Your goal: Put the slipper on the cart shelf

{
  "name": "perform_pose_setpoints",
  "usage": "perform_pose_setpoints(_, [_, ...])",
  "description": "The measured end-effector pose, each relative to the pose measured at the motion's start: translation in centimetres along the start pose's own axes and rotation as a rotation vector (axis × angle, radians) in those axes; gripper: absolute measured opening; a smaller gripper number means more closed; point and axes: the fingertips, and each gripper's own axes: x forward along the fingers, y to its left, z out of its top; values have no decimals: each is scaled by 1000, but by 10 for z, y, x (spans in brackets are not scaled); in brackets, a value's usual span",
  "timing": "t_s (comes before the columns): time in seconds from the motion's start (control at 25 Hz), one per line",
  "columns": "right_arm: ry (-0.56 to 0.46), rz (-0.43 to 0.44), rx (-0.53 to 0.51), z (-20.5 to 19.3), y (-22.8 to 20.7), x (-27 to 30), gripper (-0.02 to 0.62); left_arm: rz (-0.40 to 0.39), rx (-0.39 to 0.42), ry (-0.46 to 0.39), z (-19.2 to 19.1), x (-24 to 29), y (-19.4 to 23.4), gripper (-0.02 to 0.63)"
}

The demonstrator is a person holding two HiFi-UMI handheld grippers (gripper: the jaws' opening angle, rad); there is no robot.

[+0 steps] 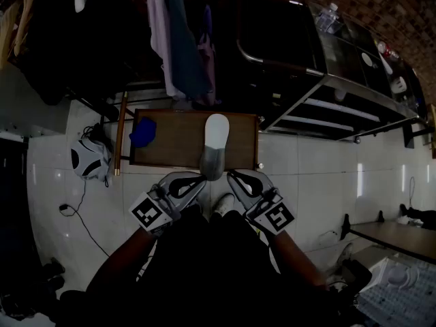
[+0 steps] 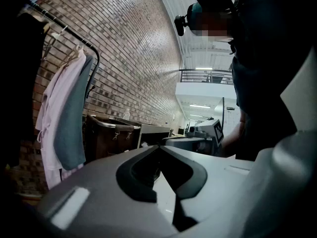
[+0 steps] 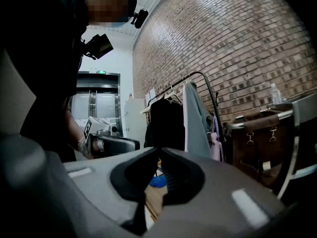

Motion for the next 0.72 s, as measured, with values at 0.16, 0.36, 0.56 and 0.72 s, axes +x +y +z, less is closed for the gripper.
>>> perform_pose_setpoints(0.16, [0,25,17,-7,-7,-8,11,8,29,-3,0,9,-6,5])
perform_pose_setpoints(0.36, [42,37,51,-22,-16,-11,11,30,20,25,-9,11,-6,8])
perform_pose_setpoints(0.56, [91,18,78,-40,-20,10,11,10,18,2,-13,5,20,8])
perform_pose_setpoints(0.72, [160,-18,87,-67,-26,32,11,-4,-34,18,-25,-4,47,11])
